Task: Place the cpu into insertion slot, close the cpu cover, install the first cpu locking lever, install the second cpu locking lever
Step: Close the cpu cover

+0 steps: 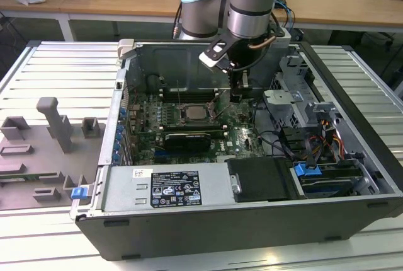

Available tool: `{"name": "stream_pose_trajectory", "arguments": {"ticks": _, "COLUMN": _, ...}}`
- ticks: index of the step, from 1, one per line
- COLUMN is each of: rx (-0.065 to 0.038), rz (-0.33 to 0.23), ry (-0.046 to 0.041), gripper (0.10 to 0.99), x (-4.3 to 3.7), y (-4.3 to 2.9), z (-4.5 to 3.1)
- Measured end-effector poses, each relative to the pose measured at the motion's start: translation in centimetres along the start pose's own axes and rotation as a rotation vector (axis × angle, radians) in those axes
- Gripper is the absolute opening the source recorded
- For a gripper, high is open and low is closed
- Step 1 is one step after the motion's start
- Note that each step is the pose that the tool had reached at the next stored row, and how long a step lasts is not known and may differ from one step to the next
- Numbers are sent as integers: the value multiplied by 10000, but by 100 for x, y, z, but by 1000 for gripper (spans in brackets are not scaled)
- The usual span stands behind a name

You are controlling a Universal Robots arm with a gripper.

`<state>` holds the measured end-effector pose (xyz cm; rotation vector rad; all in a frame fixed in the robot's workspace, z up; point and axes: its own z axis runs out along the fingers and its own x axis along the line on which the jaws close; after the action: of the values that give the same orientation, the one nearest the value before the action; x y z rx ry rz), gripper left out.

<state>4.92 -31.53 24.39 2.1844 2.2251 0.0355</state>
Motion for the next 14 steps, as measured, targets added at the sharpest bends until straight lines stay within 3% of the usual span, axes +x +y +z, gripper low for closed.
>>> {"name": "stream_pose_trajectory", "arguments": {"ticks": 14, "rx": 0, "rz": 0, "ry": 0, "gripper": 106, "x": 1, "y": -67, "z": -2}}
